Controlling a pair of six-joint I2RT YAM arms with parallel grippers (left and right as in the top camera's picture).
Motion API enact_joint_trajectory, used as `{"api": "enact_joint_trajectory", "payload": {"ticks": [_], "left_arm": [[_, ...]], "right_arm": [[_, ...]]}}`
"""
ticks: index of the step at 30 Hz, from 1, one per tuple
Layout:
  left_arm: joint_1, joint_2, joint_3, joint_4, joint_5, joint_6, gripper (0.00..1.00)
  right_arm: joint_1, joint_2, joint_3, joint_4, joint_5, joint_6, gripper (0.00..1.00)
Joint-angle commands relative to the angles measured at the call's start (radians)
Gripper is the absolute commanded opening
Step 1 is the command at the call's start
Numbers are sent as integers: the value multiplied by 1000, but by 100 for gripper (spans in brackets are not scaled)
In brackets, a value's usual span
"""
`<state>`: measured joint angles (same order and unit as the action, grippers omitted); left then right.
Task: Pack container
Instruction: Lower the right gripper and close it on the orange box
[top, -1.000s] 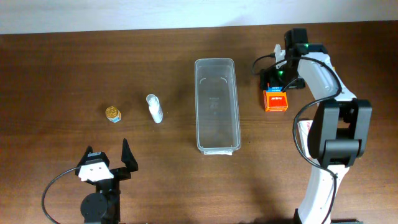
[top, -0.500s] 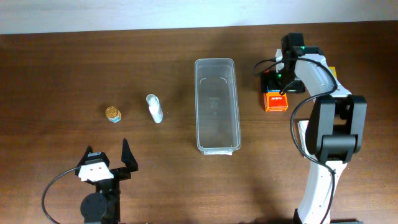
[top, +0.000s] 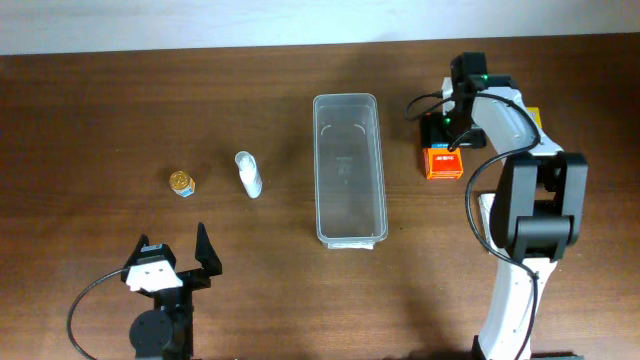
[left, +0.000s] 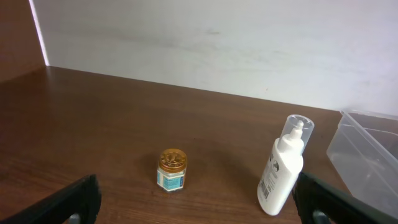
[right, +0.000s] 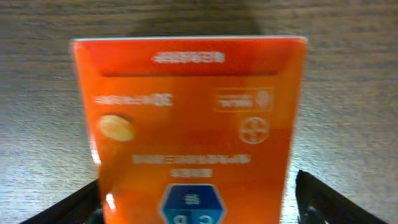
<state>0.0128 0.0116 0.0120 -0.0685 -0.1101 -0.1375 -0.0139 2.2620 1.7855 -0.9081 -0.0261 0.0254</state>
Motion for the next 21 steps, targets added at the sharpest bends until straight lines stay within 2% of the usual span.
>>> {"api": "enact_joint_trajectory", "payload": {"ticks": [1,6,13,15,18,21], "left_arm": [[3,-6,-3,-1,-11,16,99],[3,-6,-3,-1,-10,16,99],[3,-6,-3,-1,-11,16,99],[3,-6,-3,-1,-11,16,99],[3,-6,-3,-1,-10,16,99],[3,-6,-3,-1,-10,16,99]], "right_arm": [[29,19,-10,12,19,3,83],[39,19,-10,16,68,11,79],[38,19,-11,16,67,10,78],[38,19,-11,16,64,10,72],[38,19,-11,16,65,10,70],[38,19,-11,16,65,10,63]]}}
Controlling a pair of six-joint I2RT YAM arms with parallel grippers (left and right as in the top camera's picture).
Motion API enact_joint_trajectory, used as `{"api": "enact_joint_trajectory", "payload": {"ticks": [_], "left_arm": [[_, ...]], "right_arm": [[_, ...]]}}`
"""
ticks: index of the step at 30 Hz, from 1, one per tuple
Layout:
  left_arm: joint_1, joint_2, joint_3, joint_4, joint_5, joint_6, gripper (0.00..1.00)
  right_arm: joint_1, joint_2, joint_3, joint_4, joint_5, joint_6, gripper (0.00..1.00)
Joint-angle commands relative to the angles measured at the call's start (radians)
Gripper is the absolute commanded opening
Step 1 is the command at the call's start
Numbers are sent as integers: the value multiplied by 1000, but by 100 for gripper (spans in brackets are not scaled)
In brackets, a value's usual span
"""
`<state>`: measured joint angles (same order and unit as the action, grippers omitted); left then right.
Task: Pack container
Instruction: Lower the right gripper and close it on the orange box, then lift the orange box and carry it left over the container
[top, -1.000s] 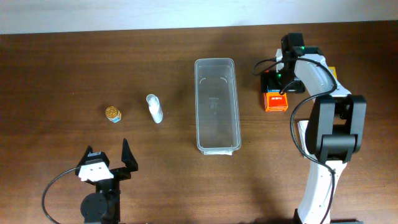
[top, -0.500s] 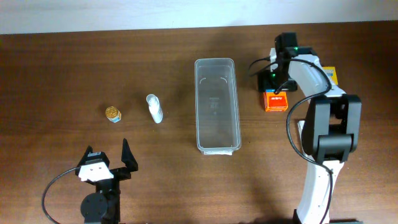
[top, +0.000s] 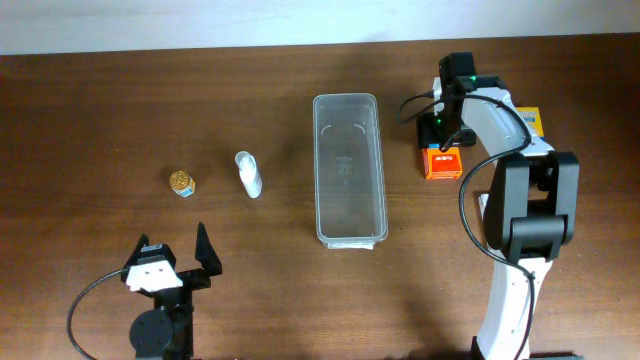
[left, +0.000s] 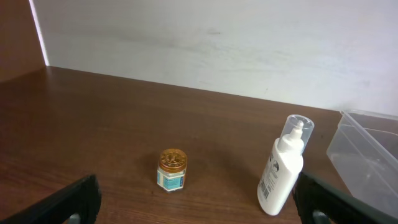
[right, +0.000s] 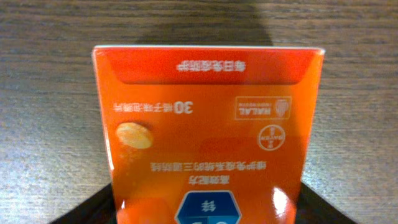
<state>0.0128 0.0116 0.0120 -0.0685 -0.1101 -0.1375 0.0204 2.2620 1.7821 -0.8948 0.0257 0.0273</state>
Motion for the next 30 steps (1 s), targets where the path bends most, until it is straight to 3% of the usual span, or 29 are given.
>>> {"api": "enact_joint_trajectory", "payload": {"ticks": [1,4,16,24,30], "left_arm": [[3,-6,-3,-1,-11,16,99],[3,-6,-3,-1,-11,16,99],[3,-6,-3,-1,-11,16,99],[3,-6,-3,-1,-11,16,99],[3,-6,-3,-1,-10,16,99]], "right_arm": [[4,19,-8,3,13,8,60],[4,19,-8,6,13,8,56],[3,15,41,-35,13,8,55],[3,2,263,-227,10,7,55],[19,0,534,-472,-85,8,56]]}}
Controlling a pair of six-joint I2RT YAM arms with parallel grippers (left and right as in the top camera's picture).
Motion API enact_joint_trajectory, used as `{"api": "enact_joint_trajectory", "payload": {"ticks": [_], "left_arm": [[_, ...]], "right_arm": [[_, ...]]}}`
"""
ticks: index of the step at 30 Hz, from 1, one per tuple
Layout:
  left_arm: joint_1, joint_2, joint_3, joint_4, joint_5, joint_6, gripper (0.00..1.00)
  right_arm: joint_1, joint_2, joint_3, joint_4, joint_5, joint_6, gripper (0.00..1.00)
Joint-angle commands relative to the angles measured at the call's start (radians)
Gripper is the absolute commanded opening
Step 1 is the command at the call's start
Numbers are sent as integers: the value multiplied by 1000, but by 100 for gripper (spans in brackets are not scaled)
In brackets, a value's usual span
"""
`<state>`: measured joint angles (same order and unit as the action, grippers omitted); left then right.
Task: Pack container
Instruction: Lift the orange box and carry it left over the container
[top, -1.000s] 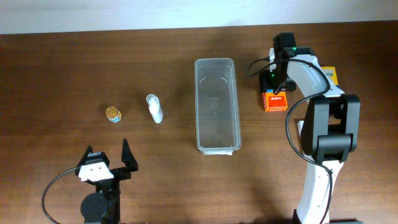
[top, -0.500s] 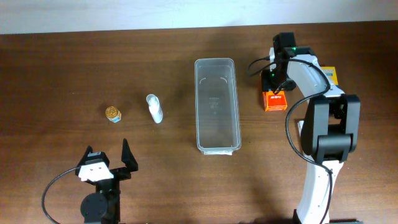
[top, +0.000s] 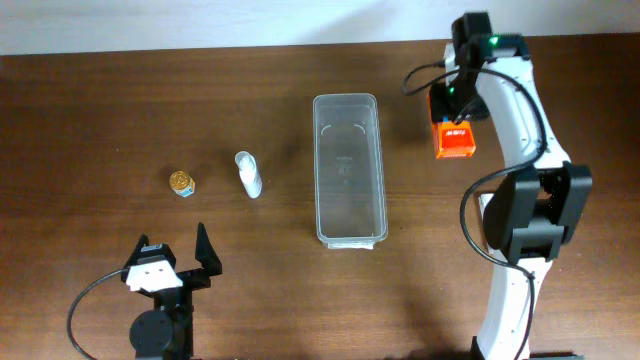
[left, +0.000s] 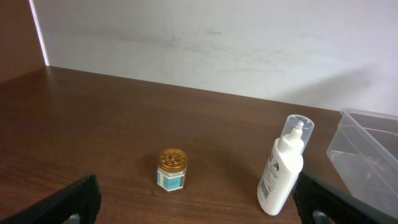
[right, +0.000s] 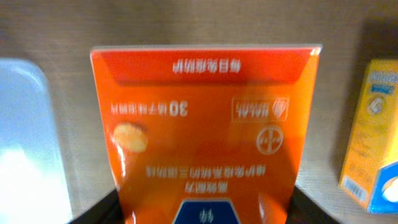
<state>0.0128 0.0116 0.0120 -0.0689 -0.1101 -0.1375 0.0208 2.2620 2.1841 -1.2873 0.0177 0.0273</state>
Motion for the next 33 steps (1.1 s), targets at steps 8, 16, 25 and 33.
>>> {"api": "enact_joint_trajectory", "payload": {"ticks": [8,16,25,33], "left_arm": [[3,-6,-3,0,-10,16,99],[3,-6,-3,0,-10,16,99],[3,-6,-3,0,-11,16,99],[3,-6,-3,0,-10,16,99]], "right_arm": [[98,0,356,-264,-167,108,55],[238,2,363,-264,-182,226,56],[345,8,329,-208,-152,304,56],[391,55,325,-129,-131,372,56]]}}
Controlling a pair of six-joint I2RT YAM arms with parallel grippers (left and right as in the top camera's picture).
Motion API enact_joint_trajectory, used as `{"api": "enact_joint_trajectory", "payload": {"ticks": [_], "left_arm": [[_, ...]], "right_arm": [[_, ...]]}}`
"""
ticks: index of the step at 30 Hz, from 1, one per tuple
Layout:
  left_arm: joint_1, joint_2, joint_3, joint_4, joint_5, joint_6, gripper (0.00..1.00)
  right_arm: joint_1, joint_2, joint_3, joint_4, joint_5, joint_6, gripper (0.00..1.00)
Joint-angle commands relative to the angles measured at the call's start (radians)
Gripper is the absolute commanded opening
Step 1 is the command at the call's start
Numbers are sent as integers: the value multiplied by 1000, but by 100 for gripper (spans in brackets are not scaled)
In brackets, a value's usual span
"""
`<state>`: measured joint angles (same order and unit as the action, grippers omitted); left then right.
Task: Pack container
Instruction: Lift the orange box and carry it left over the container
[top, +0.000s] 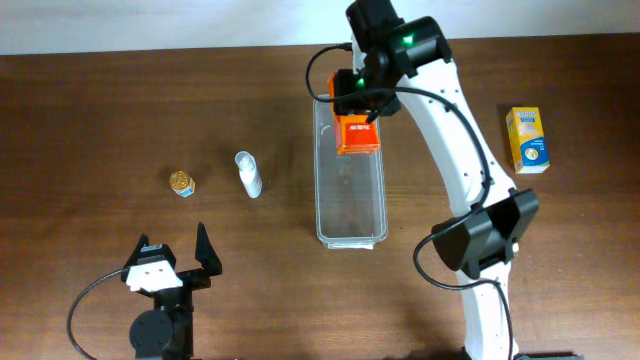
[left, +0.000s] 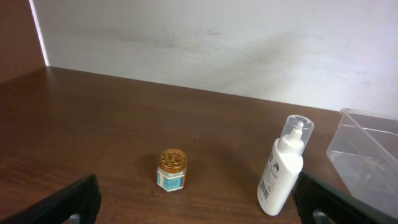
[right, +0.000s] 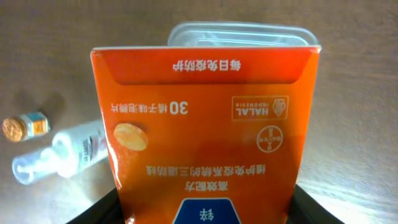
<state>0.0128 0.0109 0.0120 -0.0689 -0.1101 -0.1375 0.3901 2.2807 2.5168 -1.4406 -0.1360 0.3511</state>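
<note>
An orange box (top: 358, 133) hangs over the far half of the clear plastic container (top: 349, 215), held by my right gripper (top: 357, 100), which is shut on it. In the right wrist view the orange box (right: 205, 134) fills most of the picture, with the container's rim (right: 239, 32) behind it. A white pump bottle (top: 248, 174) lies left of the container and a small gold-lidded jar (top: 181, 183) stands further left. My left gripper (top: 172, 268) rests open near the table's front edge, with the jar (left: 172, 170) and the bottle (left: 283, 165) ahead of it.
A yellow box (top: 527, 140) lies on the brown table at the far right. A white wall (left: 217, 43) runs along the table's back edge.
My right gripper has gone from the right of the container, with the orange box in it, to above the container's far half. The left arm has stayed still.
At first my right gripper stood open round the orange box lying right of the container. Then it was shut on the box. After that the box was held up off the table, and now it hangs over the container.
</note>
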Motion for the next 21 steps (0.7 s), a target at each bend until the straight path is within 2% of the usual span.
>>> {"api": "enact_joint_trajectory", "payload": {"ticks": [1,21], "left_arm": [[3,-6,-3,0,-11,16,99],[3,-6,-3,0,-11,16,99]], "right_arm": [[24,45,-8,30,36,51,56],[41,173,-29,35,88,80,57]]}}
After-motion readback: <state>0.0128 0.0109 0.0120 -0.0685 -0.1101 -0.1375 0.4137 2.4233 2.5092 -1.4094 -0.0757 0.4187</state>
